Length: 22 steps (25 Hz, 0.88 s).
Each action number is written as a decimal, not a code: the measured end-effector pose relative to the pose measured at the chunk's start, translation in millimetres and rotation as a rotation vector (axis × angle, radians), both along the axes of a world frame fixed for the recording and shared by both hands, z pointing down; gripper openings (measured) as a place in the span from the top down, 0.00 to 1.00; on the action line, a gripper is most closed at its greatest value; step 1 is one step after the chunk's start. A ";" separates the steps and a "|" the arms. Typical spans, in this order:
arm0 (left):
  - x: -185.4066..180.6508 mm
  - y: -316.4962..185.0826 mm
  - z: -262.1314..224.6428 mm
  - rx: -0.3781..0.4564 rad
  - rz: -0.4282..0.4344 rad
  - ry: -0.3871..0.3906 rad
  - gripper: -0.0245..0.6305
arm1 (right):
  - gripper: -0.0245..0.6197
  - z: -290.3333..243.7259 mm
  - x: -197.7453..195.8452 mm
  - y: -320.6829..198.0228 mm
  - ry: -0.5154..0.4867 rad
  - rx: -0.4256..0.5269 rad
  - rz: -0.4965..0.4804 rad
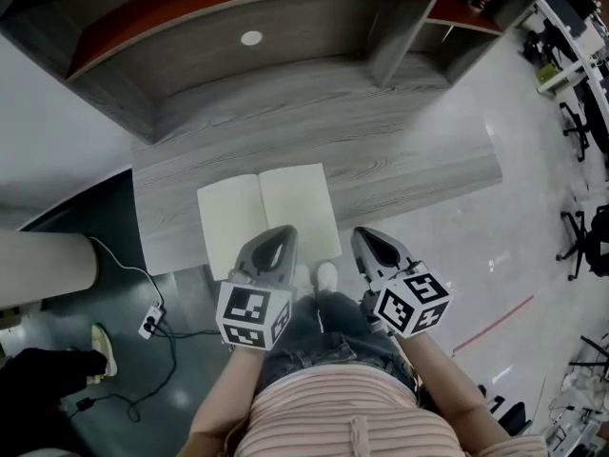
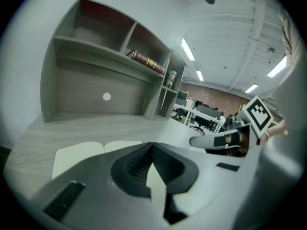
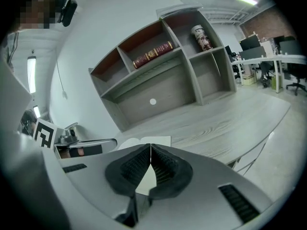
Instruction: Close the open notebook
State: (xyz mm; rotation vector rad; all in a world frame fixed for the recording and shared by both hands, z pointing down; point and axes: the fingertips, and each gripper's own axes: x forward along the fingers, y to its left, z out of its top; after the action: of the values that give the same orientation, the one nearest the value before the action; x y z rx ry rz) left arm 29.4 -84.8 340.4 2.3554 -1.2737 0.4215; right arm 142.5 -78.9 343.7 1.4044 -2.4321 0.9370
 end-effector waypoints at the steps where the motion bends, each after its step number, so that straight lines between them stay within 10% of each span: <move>1: -2.1 0.7 3.5 -0.012 -0.010 -0.004 0.94 | 0.95 4.8 0.6 1.2 0.001 -0.019 -0.001; 22: -15.2 18.1 55.5 -0.185 -0.120 -0.029 0.94 | 0.95 90.4 1.4 26.4 -0.129 -0.376 -0.068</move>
State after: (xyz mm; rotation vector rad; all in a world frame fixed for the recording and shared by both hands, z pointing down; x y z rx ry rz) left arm 14.2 -66.6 395.8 2.1153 -1.3211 0.5131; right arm 143.9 -52.5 434.1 1.1529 -2.2146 1.4163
